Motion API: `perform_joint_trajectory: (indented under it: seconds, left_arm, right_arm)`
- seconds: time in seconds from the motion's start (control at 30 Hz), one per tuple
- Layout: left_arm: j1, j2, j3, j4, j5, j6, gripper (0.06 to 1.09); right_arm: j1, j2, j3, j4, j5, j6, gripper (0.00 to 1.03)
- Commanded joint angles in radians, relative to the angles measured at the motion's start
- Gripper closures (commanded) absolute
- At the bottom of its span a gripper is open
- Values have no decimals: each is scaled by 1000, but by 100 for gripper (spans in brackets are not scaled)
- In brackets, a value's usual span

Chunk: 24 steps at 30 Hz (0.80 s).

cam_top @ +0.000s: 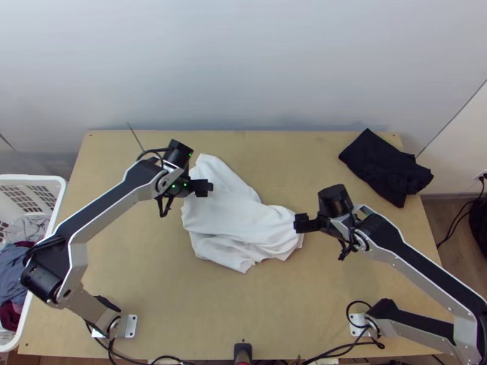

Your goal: Fold the t-shirt

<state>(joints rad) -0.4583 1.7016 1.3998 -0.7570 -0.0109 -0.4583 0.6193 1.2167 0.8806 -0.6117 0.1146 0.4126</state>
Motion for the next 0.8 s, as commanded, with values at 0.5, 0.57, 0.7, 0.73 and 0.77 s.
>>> perform_joint_trajectory:
  seconds: [0.5, 0.57, 0.7, 0.73, 0.77]
  left_arm:
    - [-19, -19, -62, 134, -97, 3, 105]
    - [1, -26, -36, 133, -98, 3, 105]
    - [40, -63, 68, 120, -112, 6, 105]
    - [49, -71, 103, 116, -116, 10, 105]
    - [56, -79, 142, 113, -126, 18, 105]
  right_arm:
    - [66, 172, 4, 112, -78, 63, 100]
    - [66, 170, 32, 82, -76, 61, 100]
    - [14, 158, 147, 15, -67, 23, 100]
    - [-4, 153, 182, 4, -64, 12, 100]
    - [-21, 147, 225, -5, -64, -1, 100]
